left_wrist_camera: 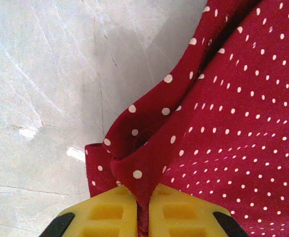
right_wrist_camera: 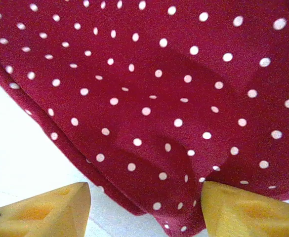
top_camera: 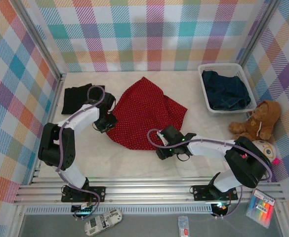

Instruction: Fold and stack the skirts

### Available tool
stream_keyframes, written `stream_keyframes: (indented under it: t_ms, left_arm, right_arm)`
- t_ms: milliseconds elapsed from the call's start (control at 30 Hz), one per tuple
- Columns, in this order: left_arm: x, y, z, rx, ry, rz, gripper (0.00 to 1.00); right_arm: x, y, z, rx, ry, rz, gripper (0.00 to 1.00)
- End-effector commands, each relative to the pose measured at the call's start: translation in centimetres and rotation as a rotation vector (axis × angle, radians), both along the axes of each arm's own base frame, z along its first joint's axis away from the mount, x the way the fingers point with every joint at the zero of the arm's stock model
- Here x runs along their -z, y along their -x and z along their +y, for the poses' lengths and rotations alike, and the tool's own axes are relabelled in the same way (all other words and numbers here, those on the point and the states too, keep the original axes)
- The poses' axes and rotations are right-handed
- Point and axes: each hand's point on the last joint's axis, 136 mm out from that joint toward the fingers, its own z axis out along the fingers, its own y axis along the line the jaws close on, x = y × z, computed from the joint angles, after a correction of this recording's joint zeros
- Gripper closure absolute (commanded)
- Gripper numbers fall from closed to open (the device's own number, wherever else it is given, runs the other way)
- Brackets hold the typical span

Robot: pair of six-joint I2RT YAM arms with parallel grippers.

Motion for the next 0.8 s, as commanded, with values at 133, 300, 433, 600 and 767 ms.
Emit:
stream_keyframes:
  t_ms: [133, 300, 433, 600, 767]
  left_arm:
    - [0.5, 0.6, 0.9, -0.007, -0.003, 0.030, 0.88]
    - [-0.3, 0.4, 1.8, -0.028, 0.028, 0.015, 0.90]
    - [-2.4, -0.1, 2.6, -0.036, 0.051, -0.028, 0.88]
    - [-5.0, -0.6, 3.2, -0.015, 0.047, -0.092, 0.57]
    - [-2.4, 1.0, 3.0, -0.026, 0.065, -0.006, 0.53]
  right_arm:
    - [0.2, -1.8, -1.1, 0.058, 0.183, -0.117, 0.57]
    - [-1.8, -2.0, -0.9, 0.061, 0.196, -0.147, 0.85]
    - [-5.2, -2.1, 0.3, -0.003, 0.146, -0.175, 0.96]
    - [-6.6, -1.3, 0.0, -0.344, 0.325, -0.151, 0.98]
    - [-4.1, 3.3, -0.9, -0.710, 0.395, 0.013, 0.97]
